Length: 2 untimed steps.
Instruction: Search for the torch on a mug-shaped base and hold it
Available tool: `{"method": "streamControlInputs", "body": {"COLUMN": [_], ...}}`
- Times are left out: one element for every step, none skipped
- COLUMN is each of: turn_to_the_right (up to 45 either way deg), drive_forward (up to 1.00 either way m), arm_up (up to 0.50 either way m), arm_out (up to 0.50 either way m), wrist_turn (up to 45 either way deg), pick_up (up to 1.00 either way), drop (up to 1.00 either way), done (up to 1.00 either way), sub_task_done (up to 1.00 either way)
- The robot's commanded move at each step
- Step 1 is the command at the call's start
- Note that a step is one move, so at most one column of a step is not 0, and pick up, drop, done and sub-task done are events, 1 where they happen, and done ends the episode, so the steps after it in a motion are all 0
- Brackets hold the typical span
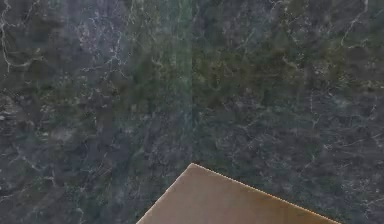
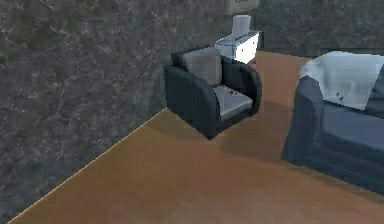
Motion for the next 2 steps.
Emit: {"method": "streamControlInputs", "body": {"turn_to_the_right": [45.0,45.0], "drive_forward": [0.0,0.0], "arm_up": [0.0,0.0], "arm_out": [0.0,0.0], "wrist_turn": [0.0,0.0], "pick_up": [0.0,0.0], "drop": [0.0,0.0], "done": [0.0,0.0], "sub_task_done": [0.0,0.0]}}
